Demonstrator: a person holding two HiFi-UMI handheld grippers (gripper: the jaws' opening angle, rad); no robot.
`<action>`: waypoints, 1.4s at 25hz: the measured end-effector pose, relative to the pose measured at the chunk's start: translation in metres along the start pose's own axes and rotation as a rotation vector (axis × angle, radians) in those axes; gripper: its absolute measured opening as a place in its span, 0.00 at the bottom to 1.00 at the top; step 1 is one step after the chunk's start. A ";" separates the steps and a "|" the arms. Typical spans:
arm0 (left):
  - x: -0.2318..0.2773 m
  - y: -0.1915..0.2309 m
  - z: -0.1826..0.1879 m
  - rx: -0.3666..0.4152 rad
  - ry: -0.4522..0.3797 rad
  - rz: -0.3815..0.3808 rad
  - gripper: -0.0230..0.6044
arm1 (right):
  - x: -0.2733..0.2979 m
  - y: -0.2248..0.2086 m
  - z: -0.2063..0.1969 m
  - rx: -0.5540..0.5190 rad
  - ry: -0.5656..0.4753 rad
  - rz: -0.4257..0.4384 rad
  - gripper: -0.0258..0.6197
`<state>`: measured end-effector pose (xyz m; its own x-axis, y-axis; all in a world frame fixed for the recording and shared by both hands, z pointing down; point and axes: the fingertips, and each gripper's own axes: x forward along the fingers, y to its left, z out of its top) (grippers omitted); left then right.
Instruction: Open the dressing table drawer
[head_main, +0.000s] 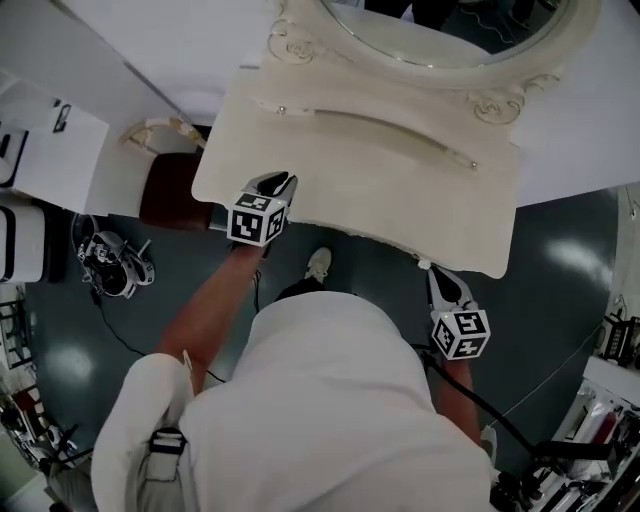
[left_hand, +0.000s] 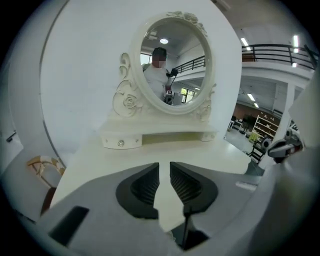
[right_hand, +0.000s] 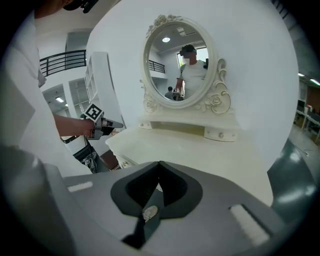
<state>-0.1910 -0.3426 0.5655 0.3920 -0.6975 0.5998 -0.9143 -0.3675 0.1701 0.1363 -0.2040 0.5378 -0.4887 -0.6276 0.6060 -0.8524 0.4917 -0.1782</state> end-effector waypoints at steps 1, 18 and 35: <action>0.012 0.017 0.006 -0.001 0.004 0.010 0.15 | 0.007 -0.001 0.005 0.006 0.001 -0.015 0.04; 0.143 0.161 0.039 -0.026 0.092 0.142 0.25 | 0.035 -0.013 0.022 0.106 0.068 -0.183 0.04; 0.170 0.180 0.043 -0.028 0.141 0.133 0.20 | 0.035 -0.001 0.018 0.122 0.097 -0.218 0.04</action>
<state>-0.2844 -0.5538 0.6645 0.2511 -0.6453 0.7215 -0.9604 -0.2589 0.1027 0.1168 -0.2375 0.5454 -0.2760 -0.6470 0.7107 -0.9545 0.2711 -0.1239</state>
